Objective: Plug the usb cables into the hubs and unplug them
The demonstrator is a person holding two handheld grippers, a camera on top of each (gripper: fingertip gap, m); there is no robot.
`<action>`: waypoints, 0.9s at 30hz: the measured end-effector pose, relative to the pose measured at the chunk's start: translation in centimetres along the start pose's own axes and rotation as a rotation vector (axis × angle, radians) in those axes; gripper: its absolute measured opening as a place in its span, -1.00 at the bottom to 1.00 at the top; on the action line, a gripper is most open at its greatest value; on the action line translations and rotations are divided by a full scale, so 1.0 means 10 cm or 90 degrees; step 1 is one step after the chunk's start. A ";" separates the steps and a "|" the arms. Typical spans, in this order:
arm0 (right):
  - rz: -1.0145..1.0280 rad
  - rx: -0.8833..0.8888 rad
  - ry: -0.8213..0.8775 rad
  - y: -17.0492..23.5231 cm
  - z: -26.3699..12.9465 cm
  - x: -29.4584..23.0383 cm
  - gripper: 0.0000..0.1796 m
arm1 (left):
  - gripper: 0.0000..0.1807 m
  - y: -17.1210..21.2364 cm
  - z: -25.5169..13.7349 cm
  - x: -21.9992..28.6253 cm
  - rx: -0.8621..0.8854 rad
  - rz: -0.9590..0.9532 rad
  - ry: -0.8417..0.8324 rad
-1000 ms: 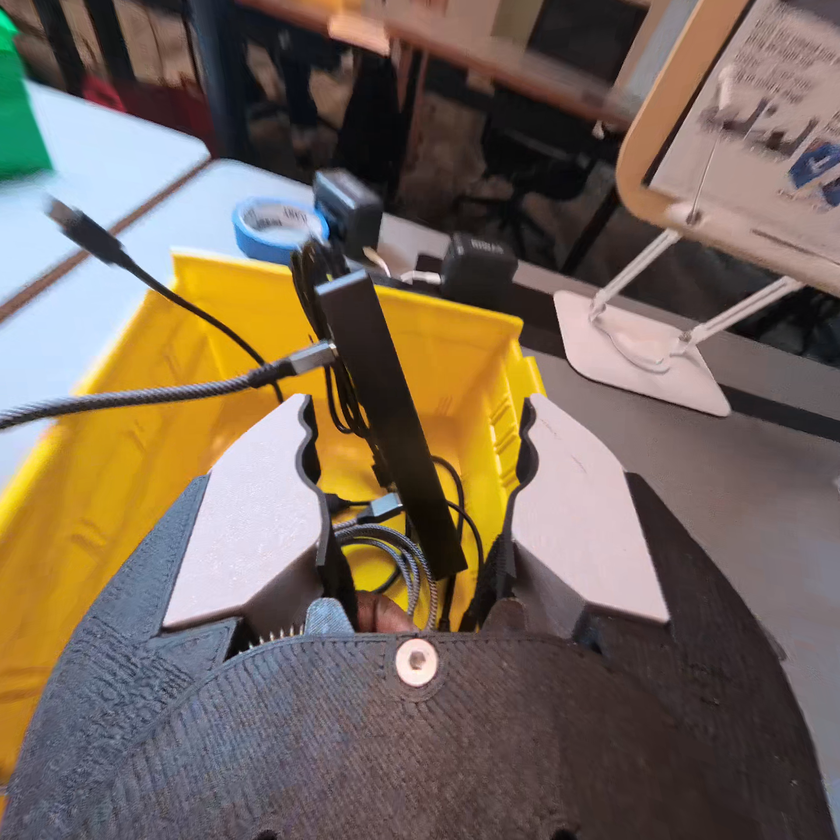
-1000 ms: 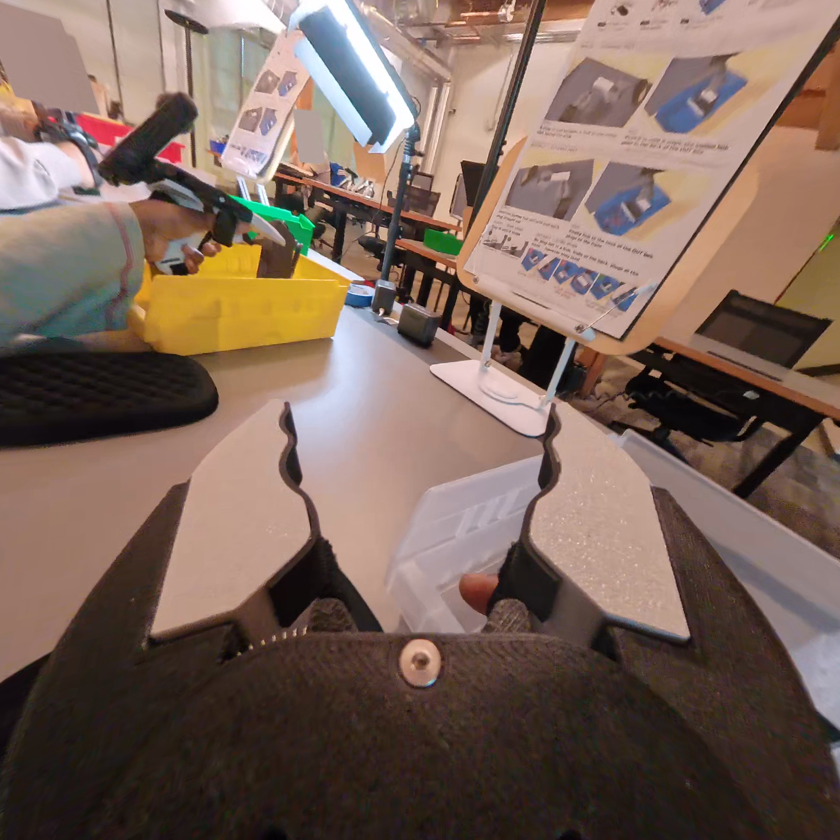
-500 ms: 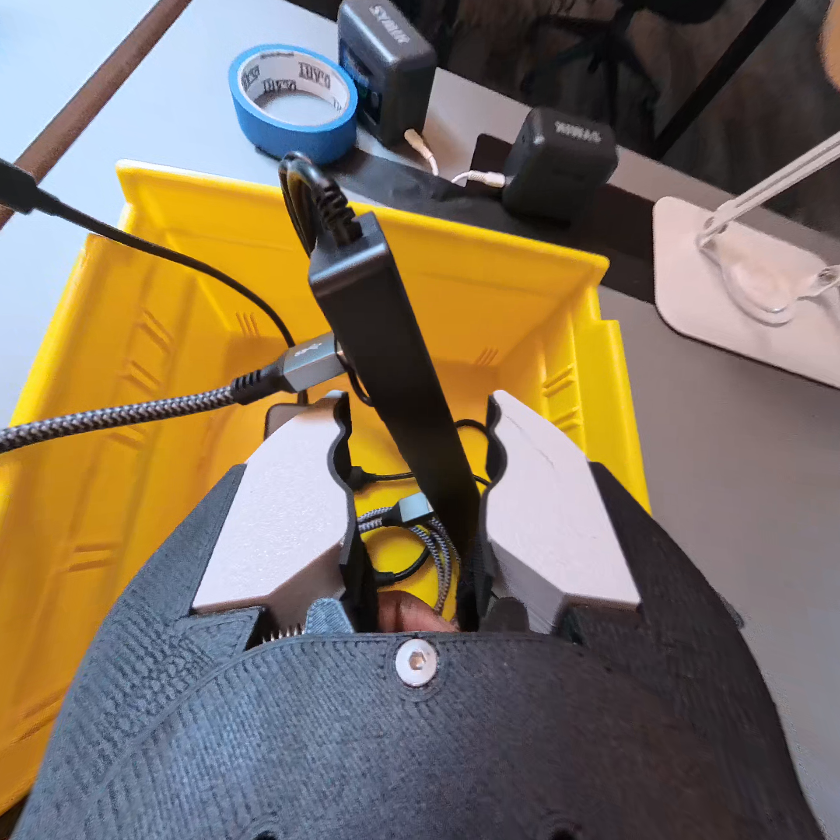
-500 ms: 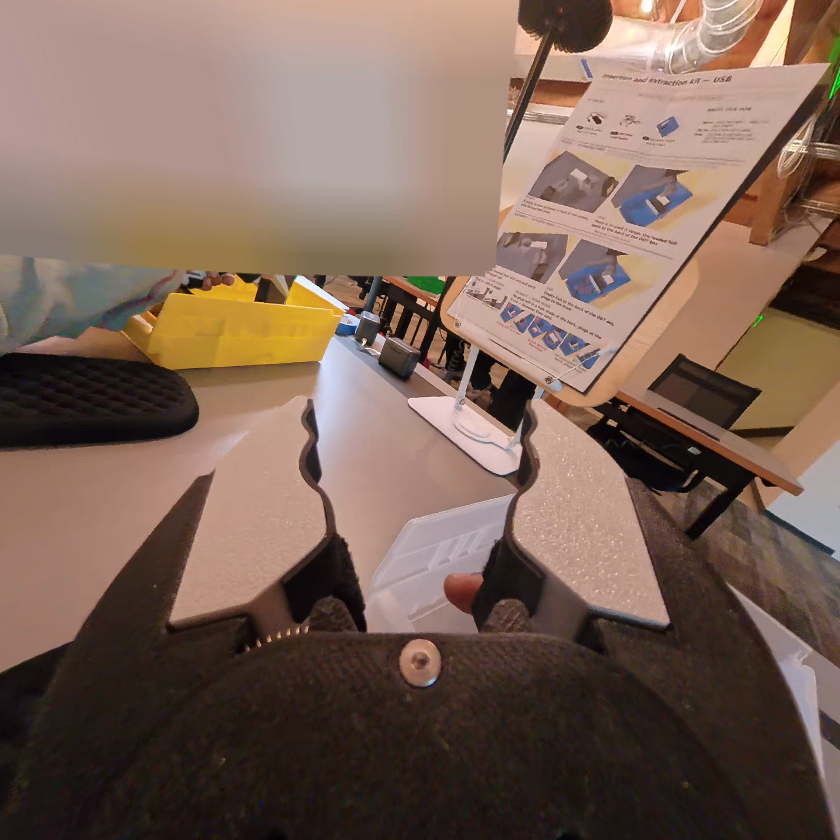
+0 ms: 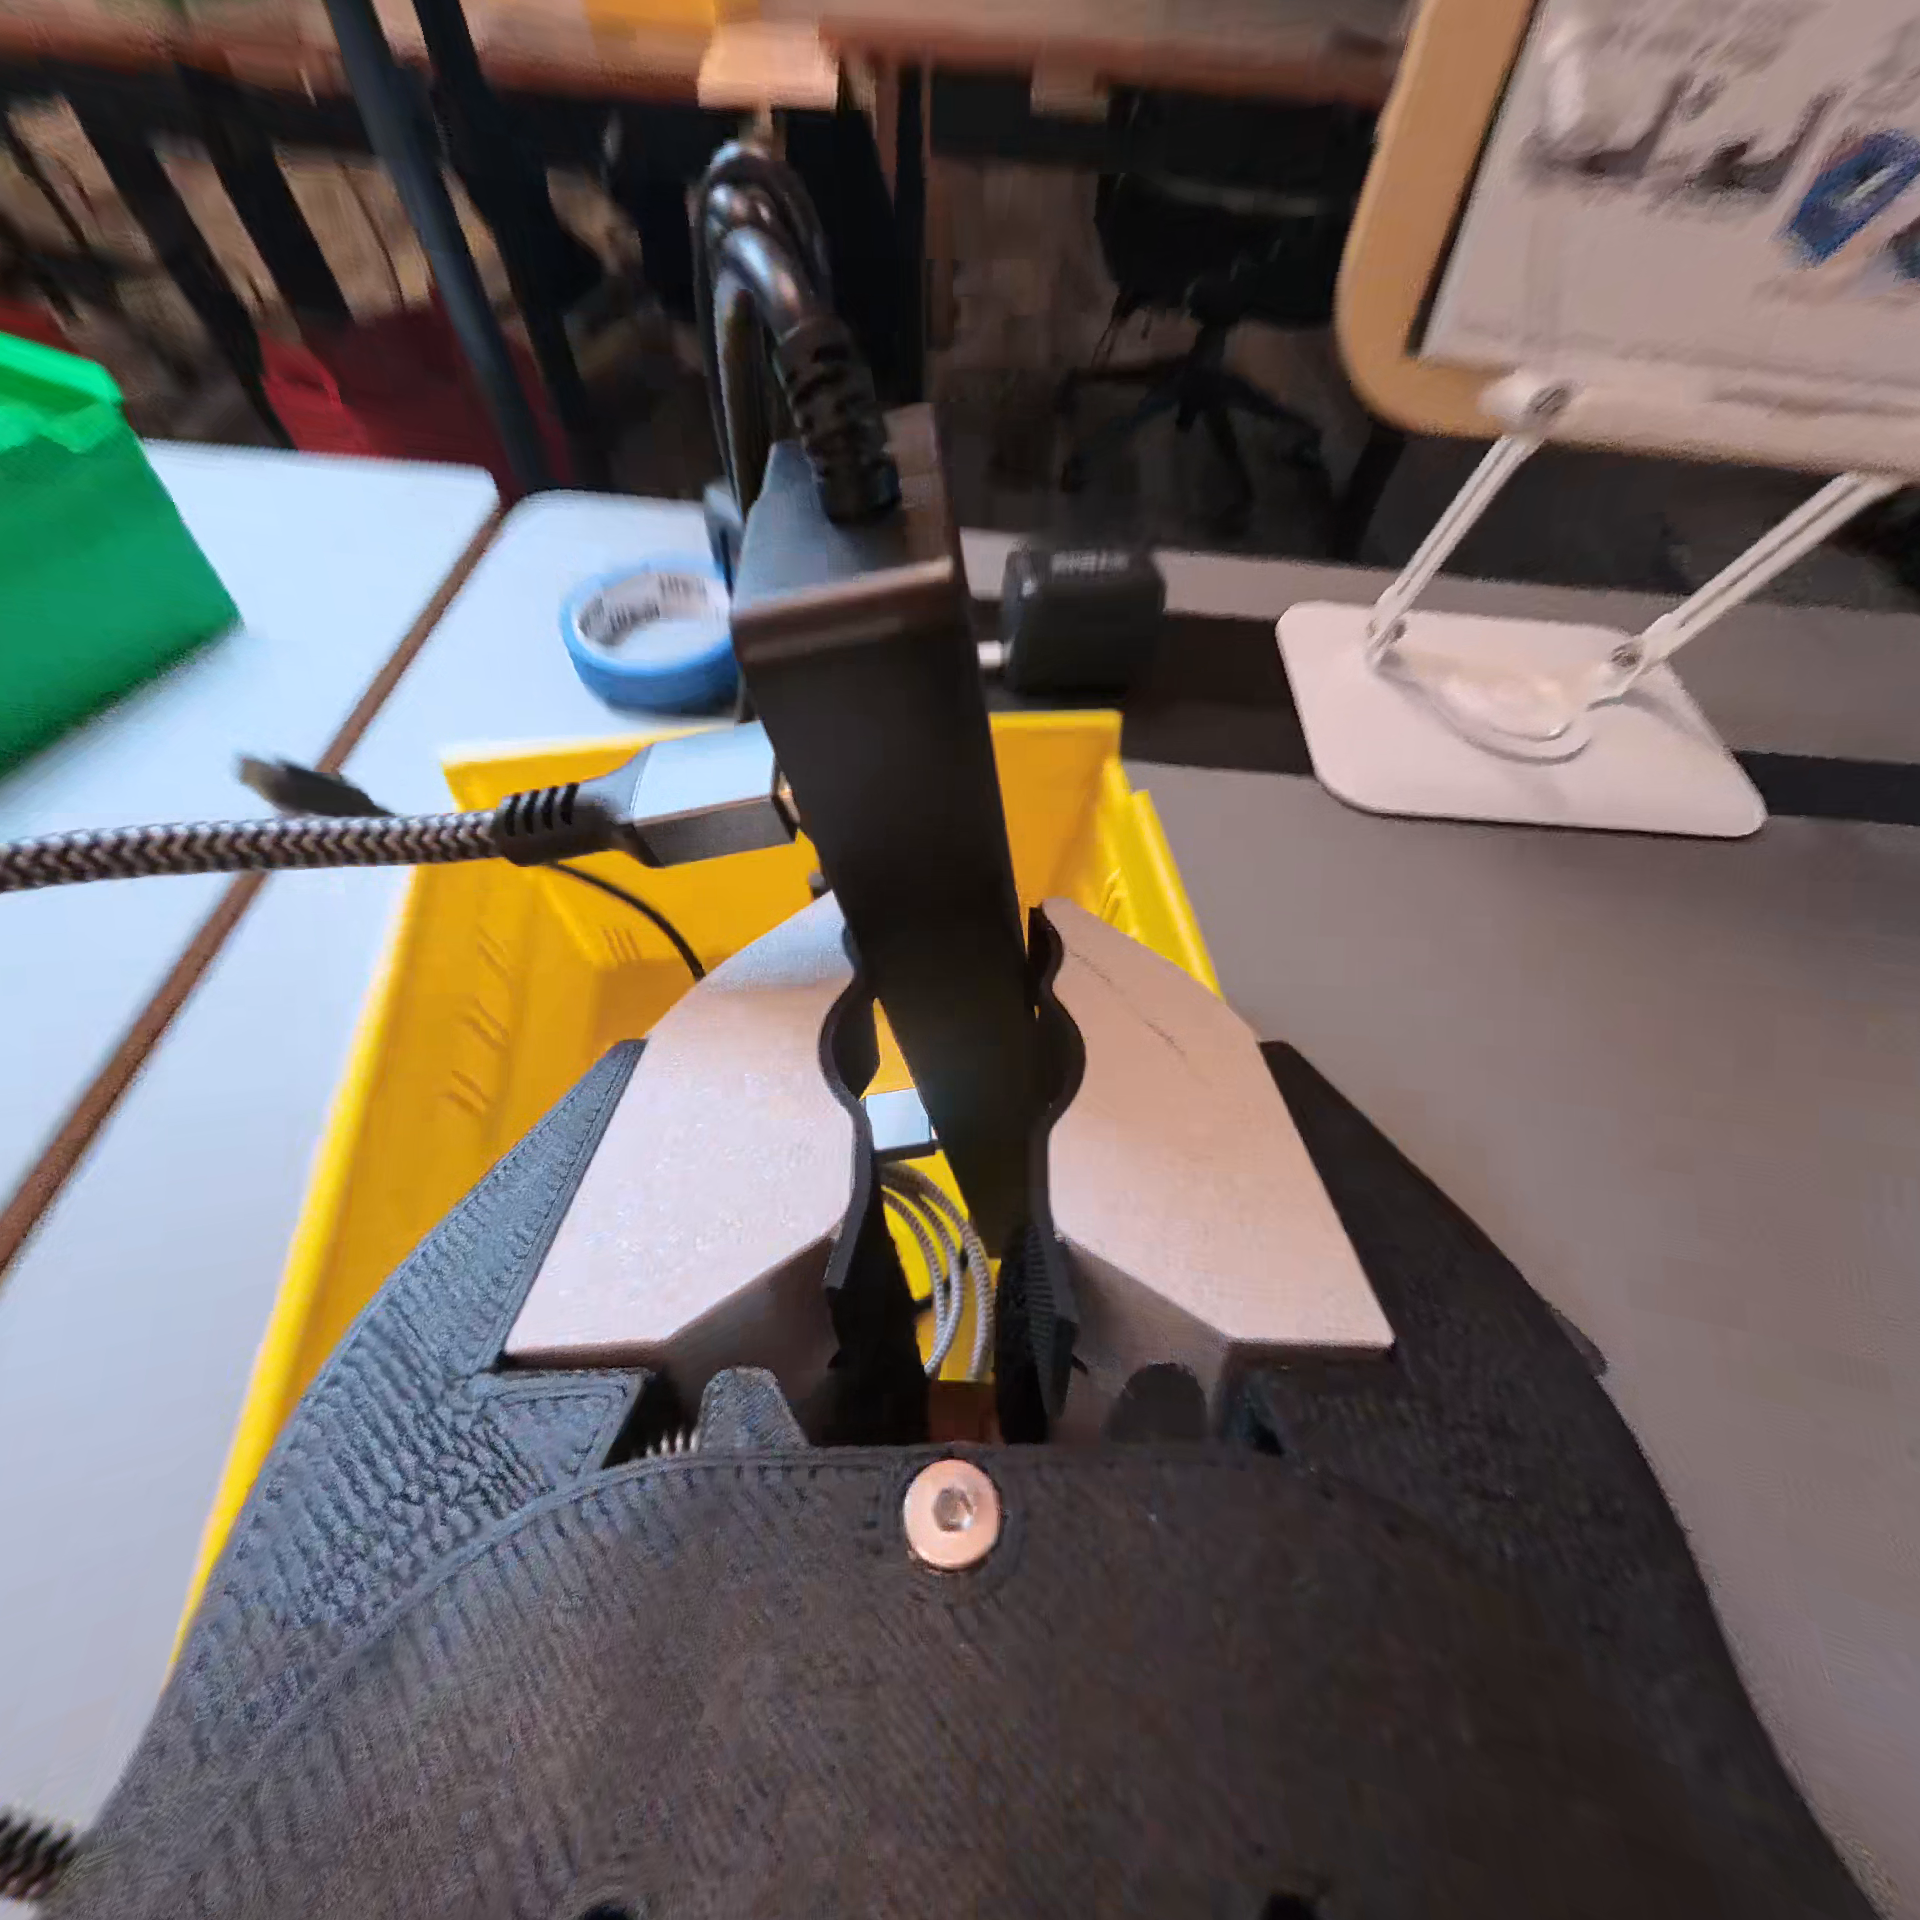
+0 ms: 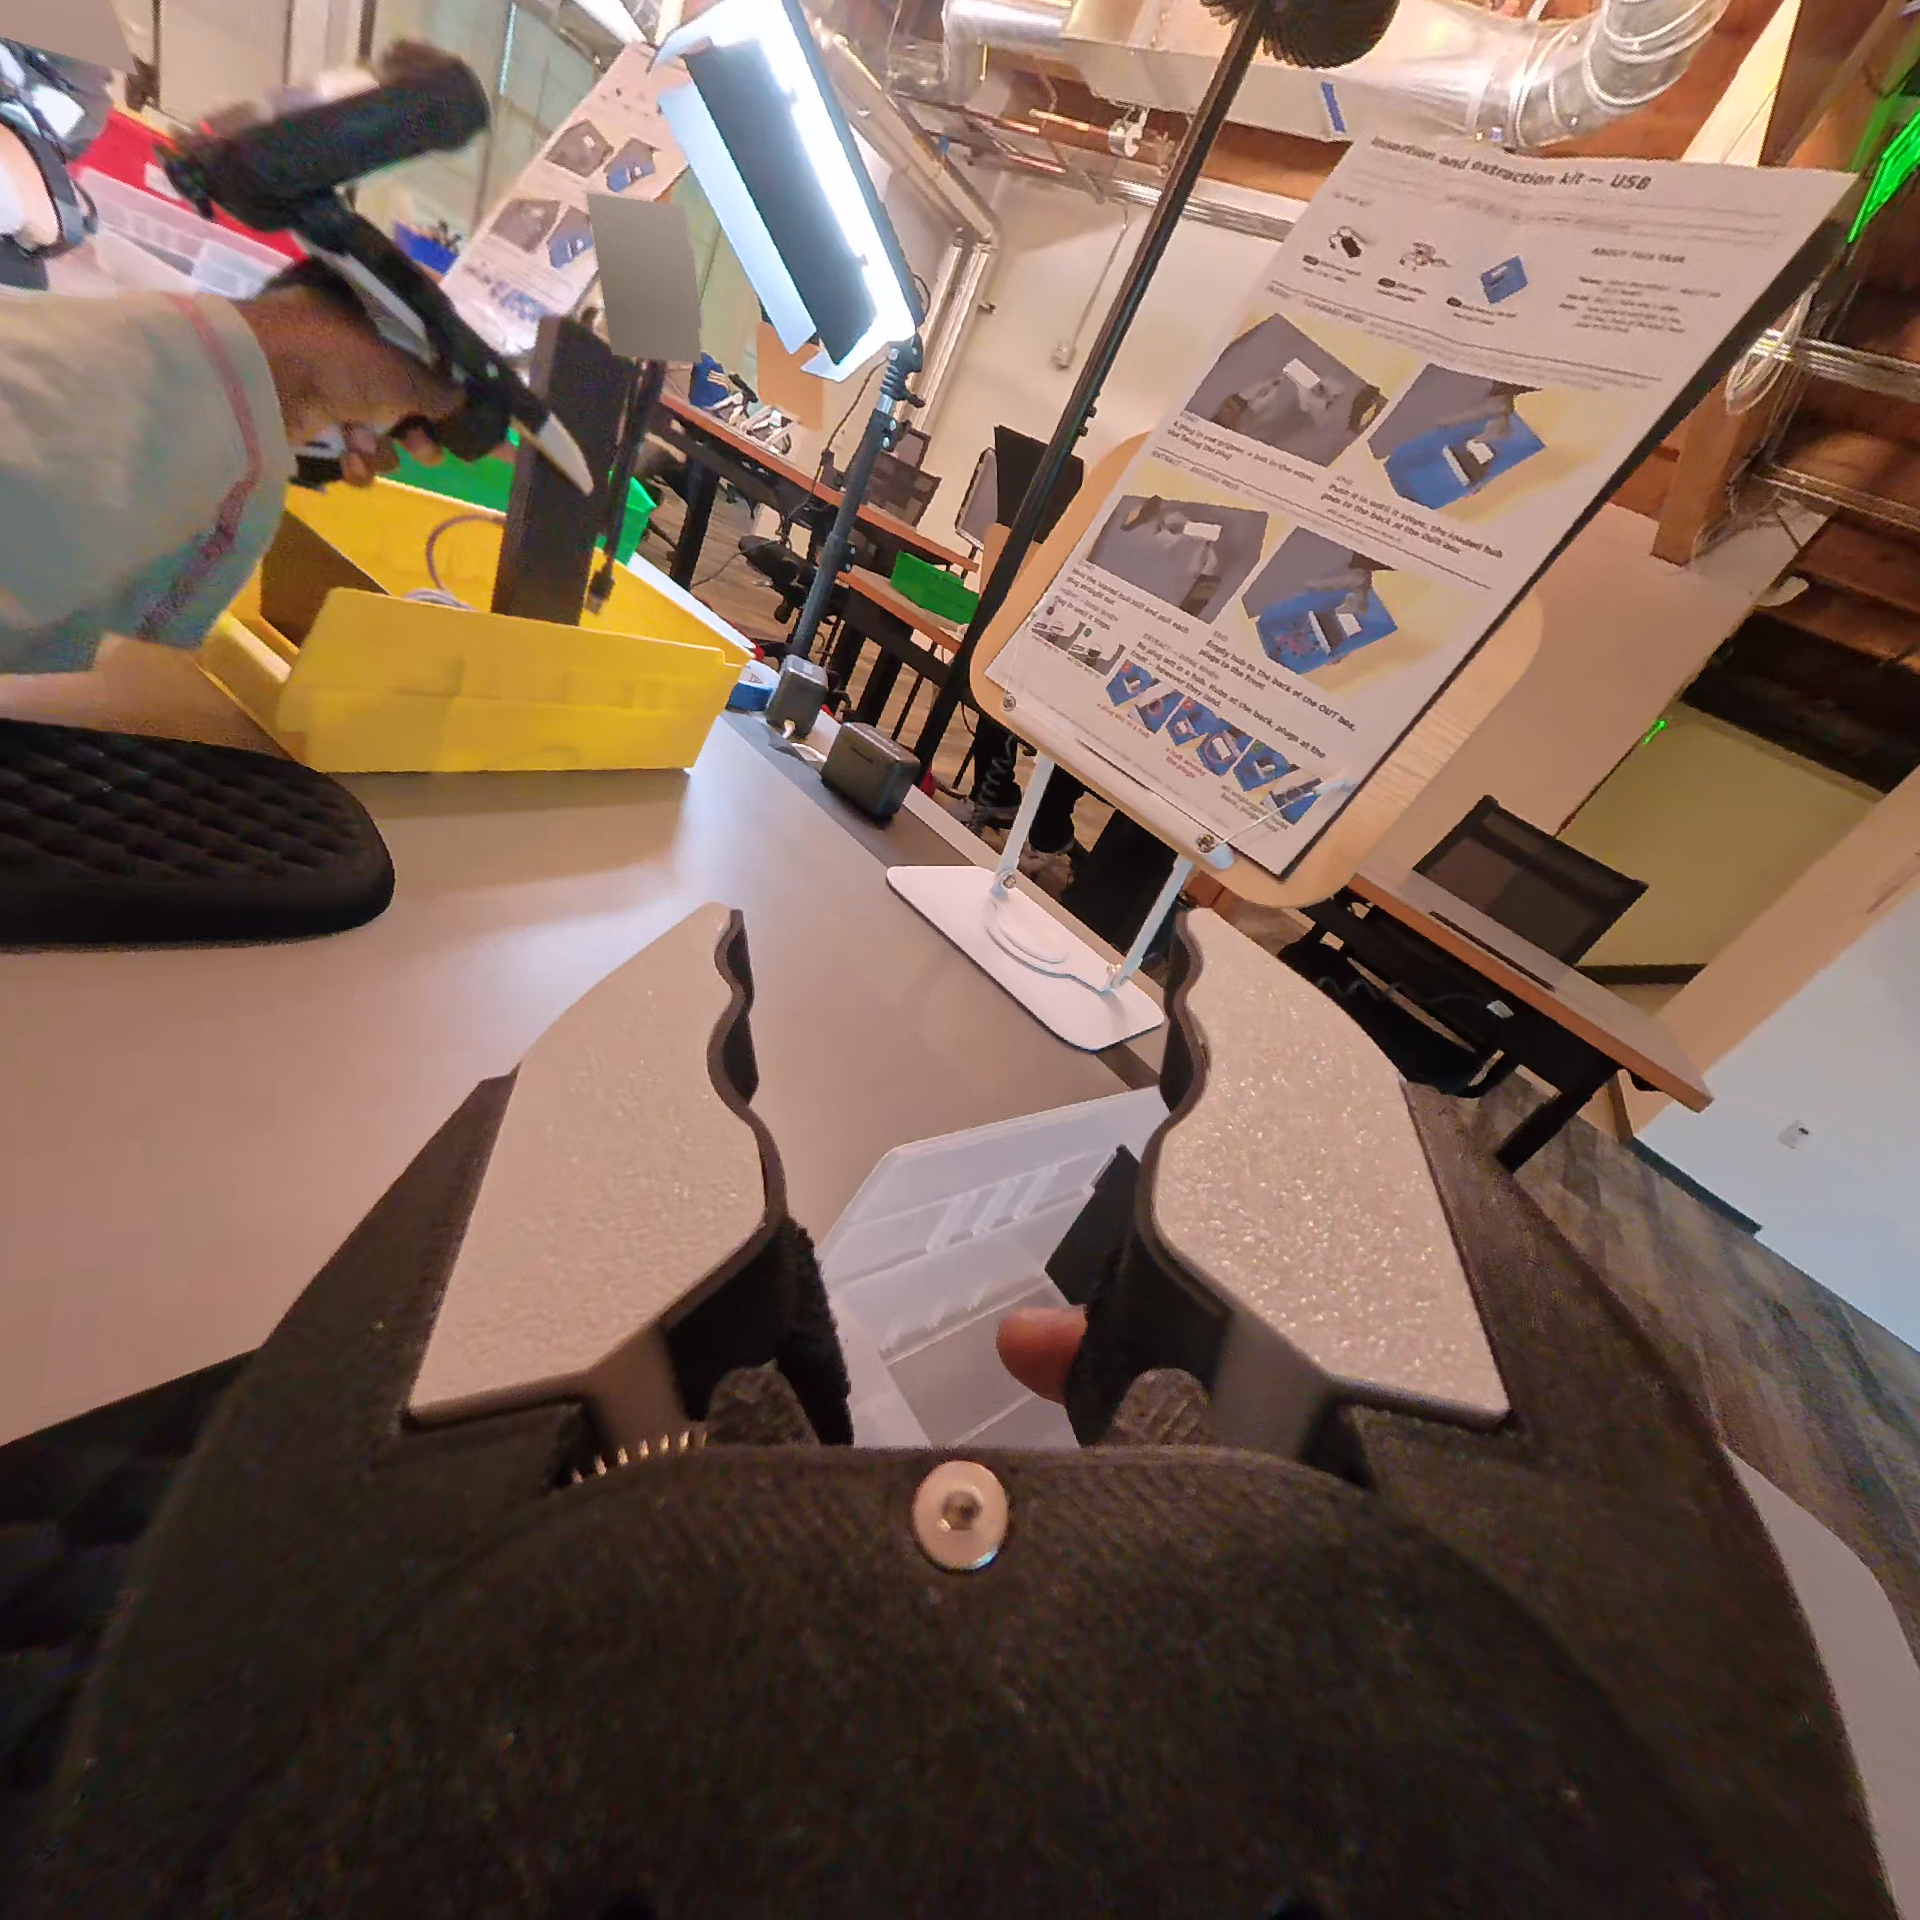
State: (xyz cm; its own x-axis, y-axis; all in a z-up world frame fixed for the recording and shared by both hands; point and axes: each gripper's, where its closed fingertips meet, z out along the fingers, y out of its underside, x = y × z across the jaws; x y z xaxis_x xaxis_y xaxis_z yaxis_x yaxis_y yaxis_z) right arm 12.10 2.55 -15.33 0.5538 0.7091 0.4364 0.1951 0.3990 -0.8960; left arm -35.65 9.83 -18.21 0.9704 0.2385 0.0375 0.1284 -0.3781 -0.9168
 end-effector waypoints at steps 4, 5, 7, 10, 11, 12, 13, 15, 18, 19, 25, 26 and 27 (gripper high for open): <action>0.017 0.015 -0.015 -0.06 0.04 -0.04 -0.15 | -0.71 -0.46 -0.49 0.16 0.126 0.096 -0.013; 0.024 0.019 -0.021 -0.08 0.05 -0.06 -0.15 | -0.71 -0.57 -0.61 0.22 0.158 0.129 -0.022; 0.036 0.027 -0.033 -0.12 0.09 -0.11 -0.16 | -0.71 -0.73 -0.82 0.35 0.212 0.206 -0.047; 0.062 0.059 -0.059 -0.24 0.21 -0.22 -0.21 | -0.72 -0.91 -1.06 0.55 0.273 0.331 -0.098; 0.072 0.072 -0.071 -0.30 0.25 -0.27 -0.23 | -0.72 -0.95 -1.12 0.62 0.290 0.374 -0.116; 0.077 0.081 -0.087 -0.34 0.31 -0.33 -0.23 | -0.72 -0.98 -1.17 0.70 0.305 0.417 -0.132; 0.077 0.085 -0.101 -0.38 0.36 -0.40 -0.23 | -0.71 -1.00 -1.22 0.79 0.318 0.459 -0.146; 0.072 0.091 -0.127 -0.47 0.47 -0.52 -0.23 | -0.72 -1.02 -1.28 0.96 0.338 0.542 -0.169; 0.081 0.109 -0.155 -0.62 0.59 -0.65 -0.24 | -0.71 -1.03 -1.37 1.25 0.375 0.659 -0.206; 0.088 0.118 -0.163 -0.67 0.62 -0.69 -0.24 | -0.71 -1.03 -1.41 1.36 0.394 0.699 -0.219; 0.120 0.153 -0.142 -0.97 0.69 -0.72 -0.26 | -0.71 -0.79 -1.39 1.99 0.458 0.930 -0.227; 0.123 0.152 -0.124 -1.02 0.70 -0.69 -0.27 | -0.71 -0.70 -1.34 2.08 0.457 0.967 -0.217; 0.126 0.147 -0.105 -1.04 0.73 -0.66 -0.29 | -0.71 -0.60 -1.29 2.17 0.454 1.006 -0.203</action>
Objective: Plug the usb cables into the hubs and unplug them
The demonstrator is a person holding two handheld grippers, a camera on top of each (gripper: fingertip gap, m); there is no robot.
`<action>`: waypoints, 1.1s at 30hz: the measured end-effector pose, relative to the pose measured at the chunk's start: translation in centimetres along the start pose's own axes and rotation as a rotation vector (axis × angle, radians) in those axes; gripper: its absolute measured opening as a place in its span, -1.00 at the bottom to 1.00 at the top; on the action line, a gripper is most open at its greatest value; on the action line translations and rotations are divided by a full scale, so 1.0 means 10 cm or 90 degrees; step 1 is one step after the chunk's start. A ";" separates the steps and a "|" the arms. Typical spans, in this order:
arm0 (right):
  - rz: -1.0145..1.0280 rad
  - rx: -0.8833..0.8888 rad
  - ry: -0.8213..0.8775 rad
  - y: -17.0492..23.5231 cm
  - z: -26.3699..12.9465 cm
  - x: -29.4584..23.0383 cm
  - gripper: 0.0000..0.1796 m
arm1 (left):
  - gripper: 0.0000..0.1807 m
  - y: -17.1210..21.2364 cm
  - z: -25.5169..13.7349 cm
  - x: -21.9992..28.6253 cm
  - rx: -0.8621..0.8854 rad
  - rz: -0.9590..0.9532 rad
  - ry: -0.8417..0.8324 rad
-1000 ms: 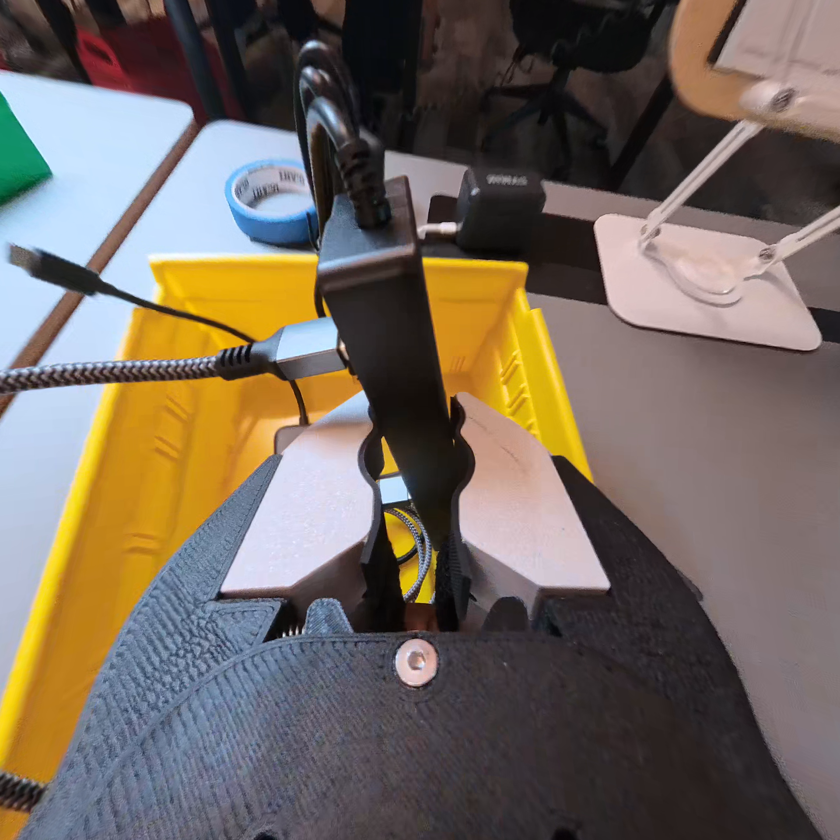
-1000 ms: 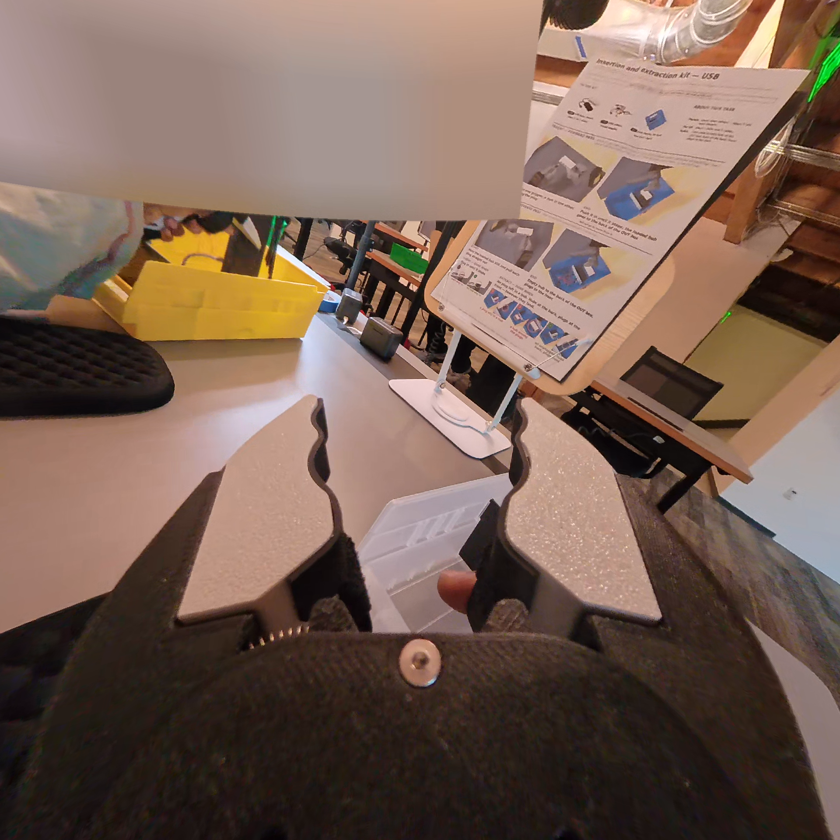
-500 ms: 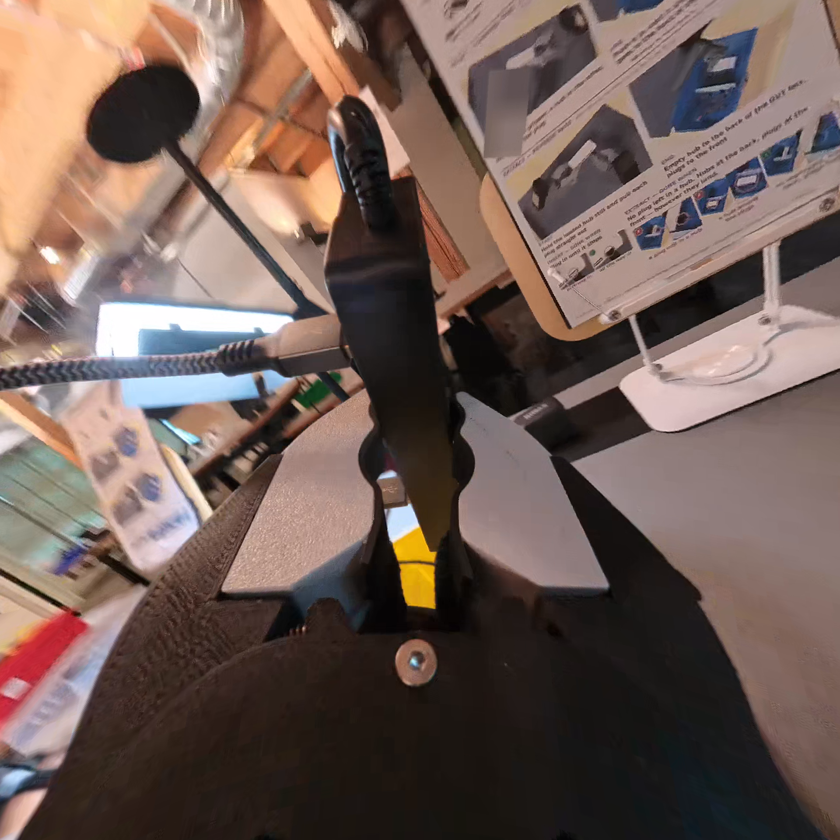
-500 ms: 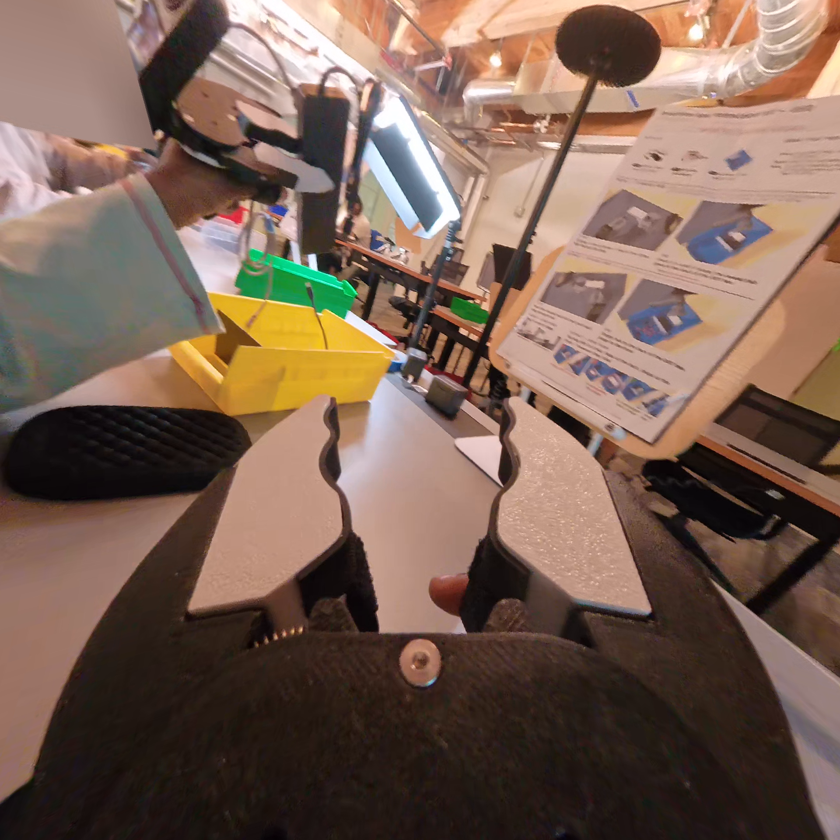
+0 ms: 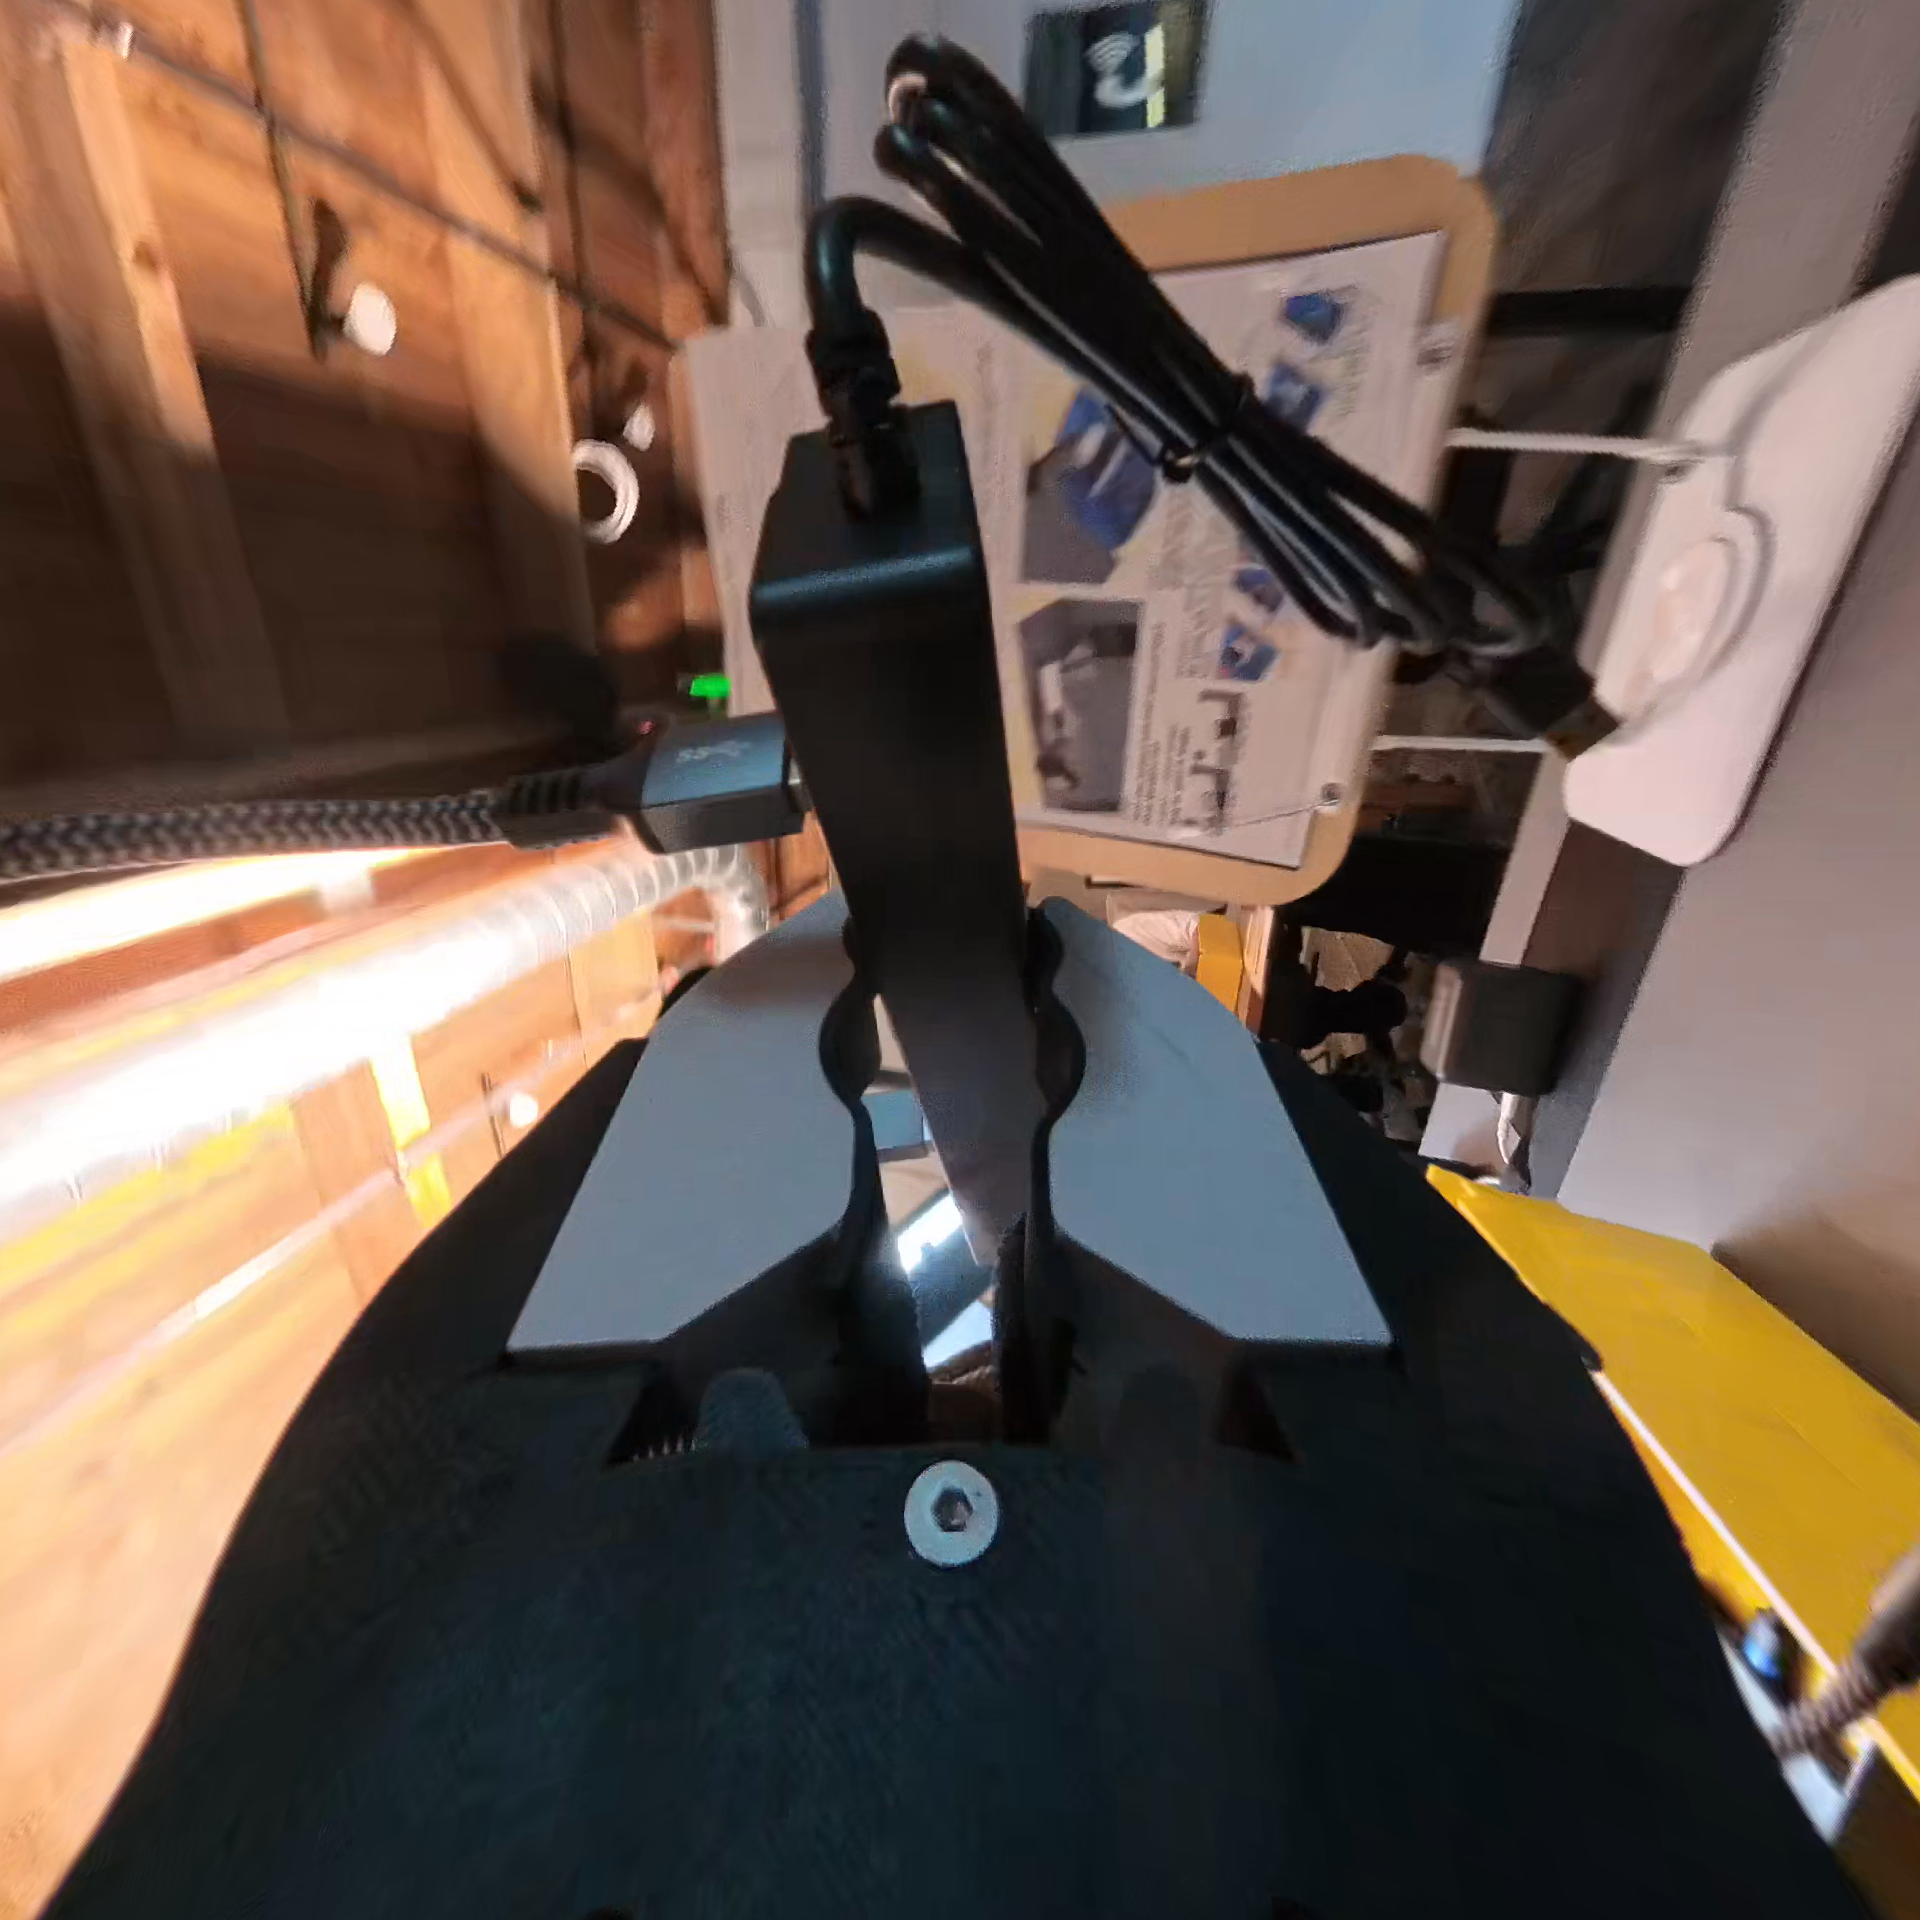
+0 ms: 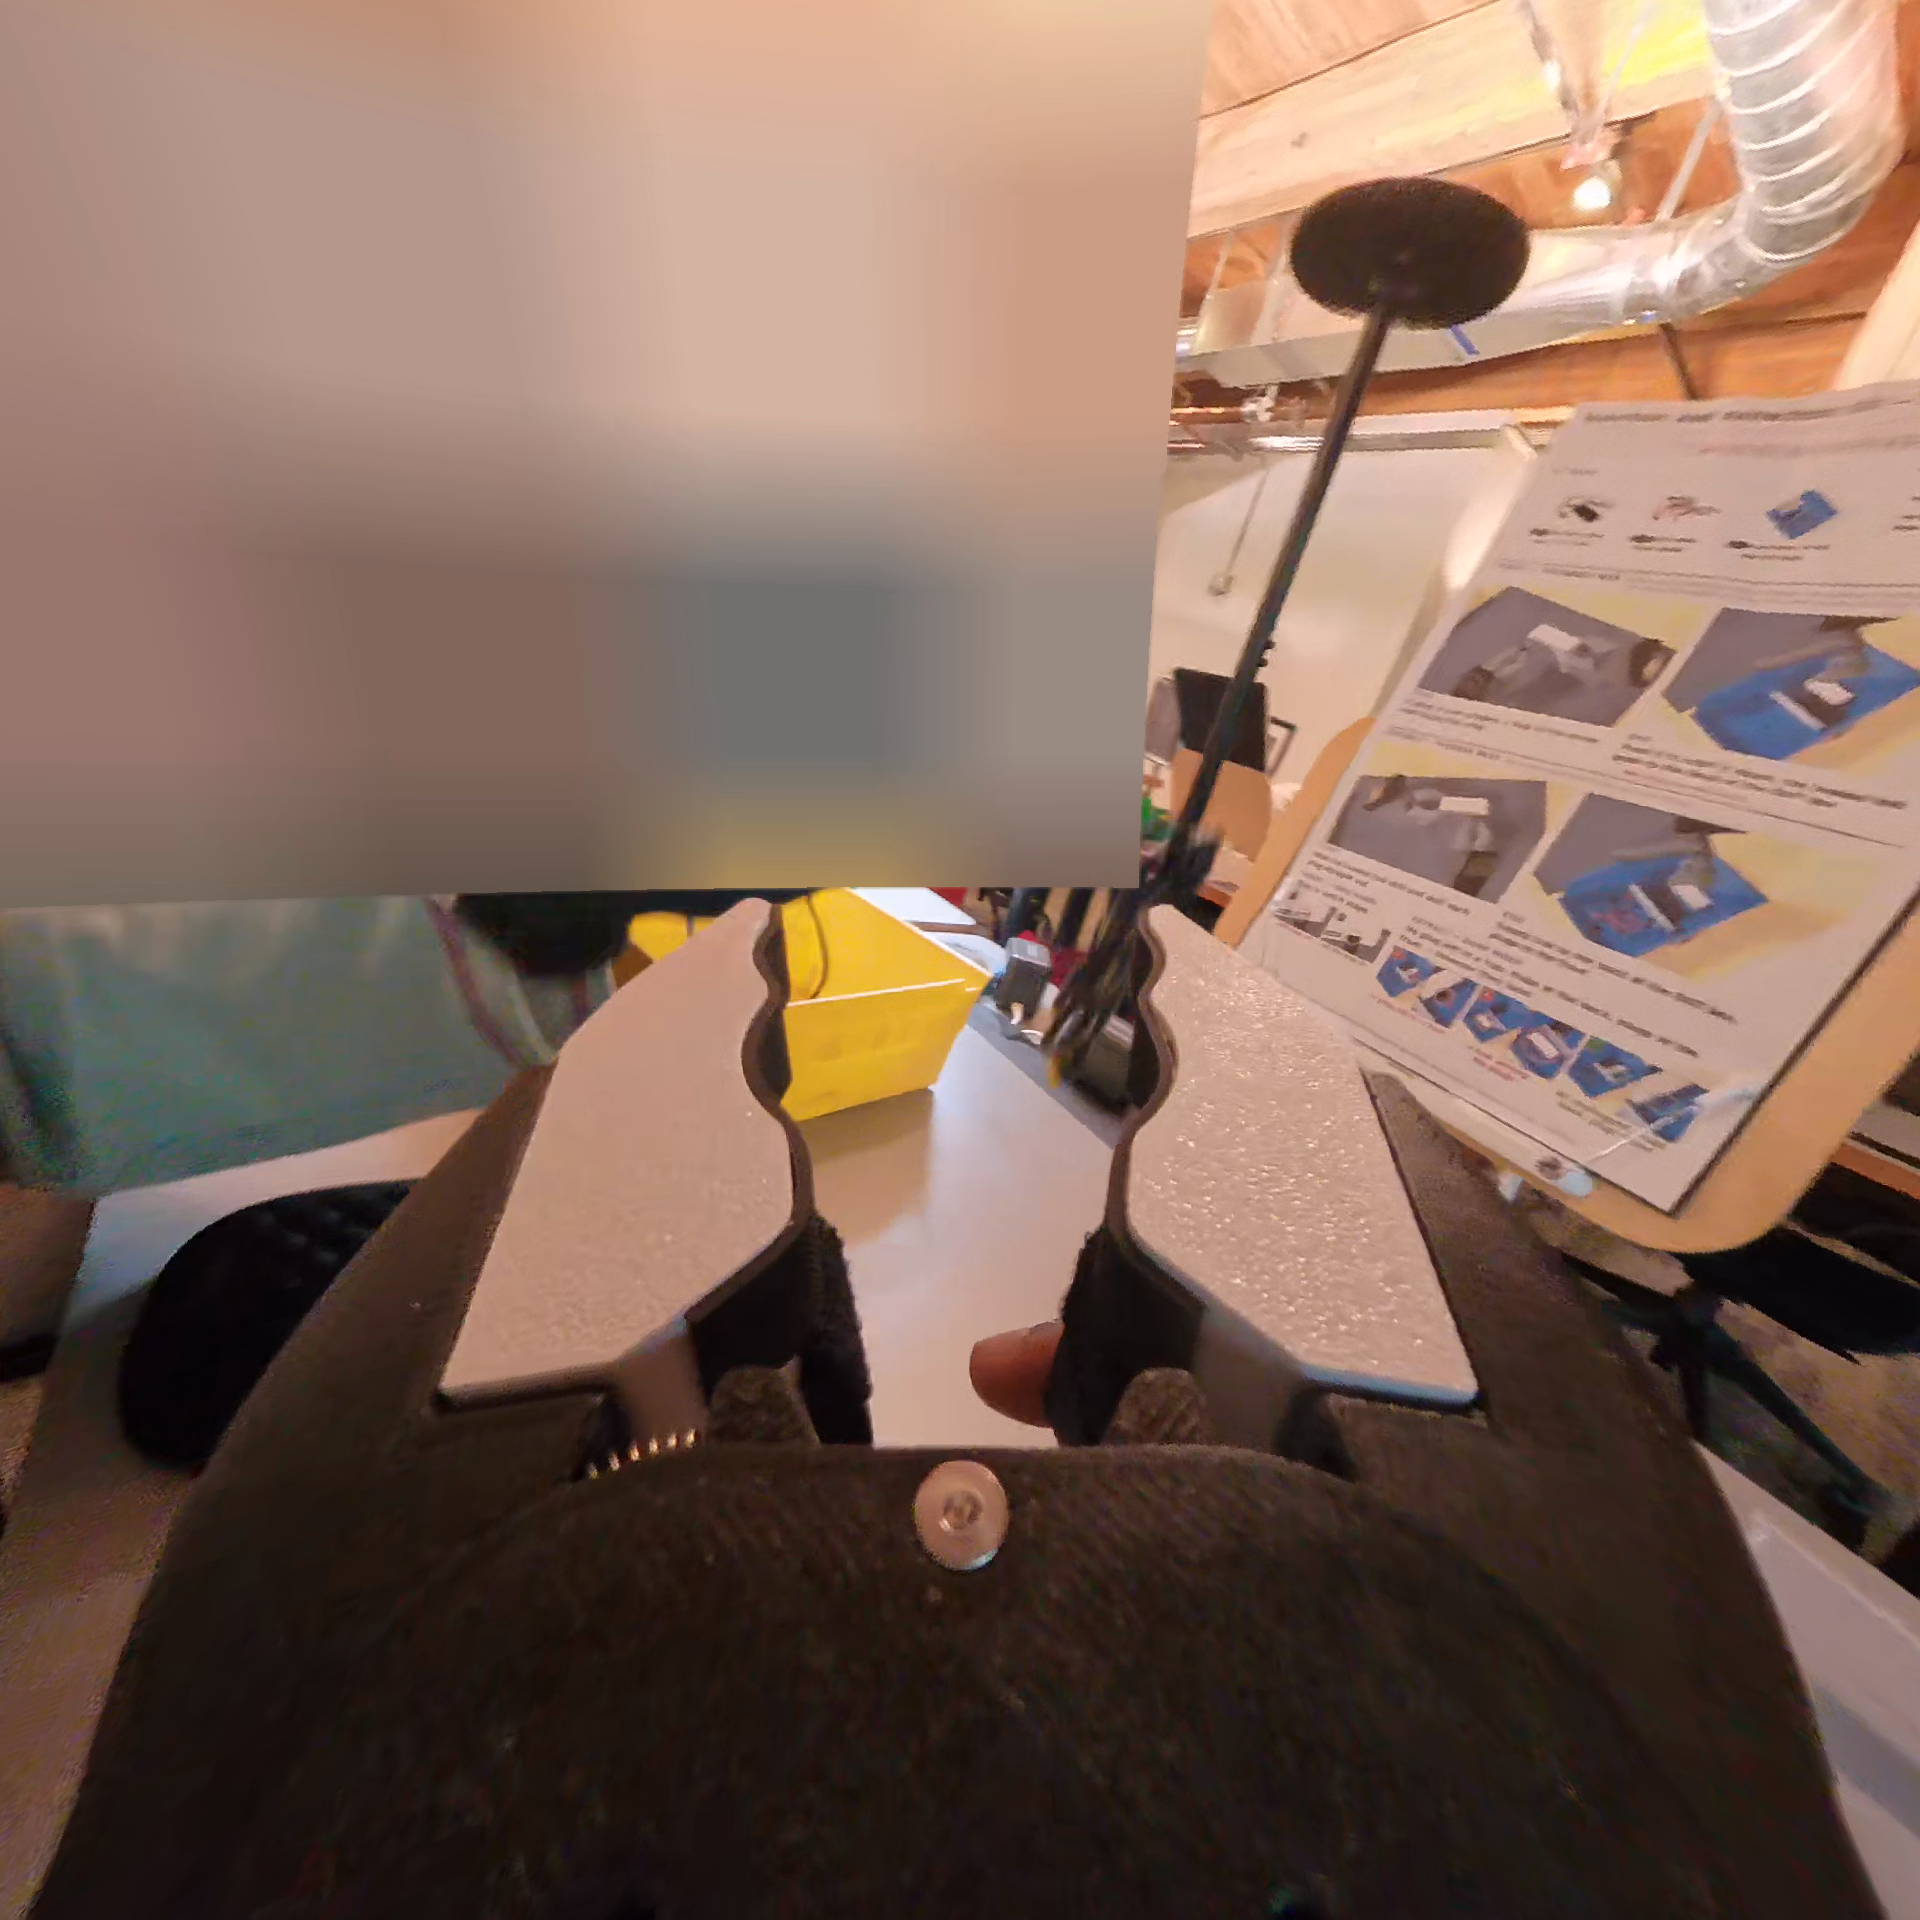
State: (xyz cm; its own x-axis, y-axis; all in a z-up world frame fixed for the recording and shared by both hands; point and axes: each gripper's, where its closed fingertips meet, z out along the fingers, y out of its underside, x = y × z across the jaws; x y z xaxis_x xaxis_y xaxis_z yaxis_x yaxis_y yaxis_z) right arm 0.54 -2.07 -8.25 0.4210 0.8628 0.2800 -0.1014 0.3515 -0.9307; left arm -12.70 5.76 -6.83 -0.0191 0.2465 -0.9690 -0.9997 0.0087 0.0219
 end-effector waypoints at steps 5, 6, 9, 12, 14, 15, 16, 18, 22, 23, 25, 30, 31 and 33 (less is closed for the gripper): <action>-0.014 -0.118 0.018 0.23 0.25 -0.01 -0.22 | -0.71 -0.37 -0.05 0.53 0.078 0.133 0.068; -0.008 -0.171 0.013 0.38 0.30 -0.03 -0.17 | -0.71 -0.42 -0.07 0.60 0.089 0.146 0.076; 0.020 -0.268 0.003 0.71 0.39 -0.05 -0.16 | -0.71 -0.52 -0.11 0.71 0.115 0.168 0.089; 0.049 -0.340 -0.001 0.93 0.43 -0.04 -0.22 | -0.71 -0.59 -0.14 0.76 0.129 0.178 0.090; 0.074 -0.382 -0.016 1.05 0.44 -0.08 -0.21 | -0.71 -0.62 -0.15 0.78 0.135 0.187 0.088; 0.089 -0.392 -0.018 1.08 0.45 -0.09 -0.23 | -0.71 -0.63 -0.15 0.79 0.139 0.194 0.087; 0.094 -0.408 -0.015 1.12 0.45 -0.08 -0.26 | -0.71 -0.65 -0.16 0.81 0.143 0.204 0.086; 0.082 -0.451 -0.007 1.24 0.42 -0.06 -0.34 | -0.71 -0.70 -0.17 0.85 0.154 0.221 0.085; 0.071 -0.423 0.001 1.30 0.43 -0.04 -0.35 | -0.72 -0.72 -0.16 0.88 0.152 0.253 0.081; 0.062 -0.396 0.006 1.28 0.44 -0.02 -0.36 | -0.72 -0.72 -0.15 0.86 0.150 0.259 0.073; 0.065 -0.329 0.015 1.22 0.46 0.00 -0.36 | -0.72 -0.73 -0.14 0.79 0.149 0.256 0.062; 0.139 -0.124 0.021 0.88 0.46 0.11 -0.37 | -0.57 -0.79 -0.17 0.47 0.138 0.173 0.030; 0.140 -0.100 0.030 0.84 0.44 0.16 -0.38 | -0.47 -0.80 -0.21 0.38 0.139 0.138 0.015; 0.141 -0.063 0.056 0.77 0.39 0.26 -0.38 | -0.38 -0.84 -0.32 0.23 0.157 0.061 -0.017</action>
State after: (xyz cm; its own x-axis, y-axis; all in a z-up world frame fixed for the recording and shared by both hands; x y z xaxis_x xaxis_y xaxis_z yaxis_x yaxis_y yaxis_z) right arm -2.68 4.28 -13.81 0.4751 0.8786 0.0490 -0.1136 0.1164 -0.9867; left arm -4.40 3.16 -10.04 -0.1099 0.2829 -0.9528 -0.9595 0.2199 0.1760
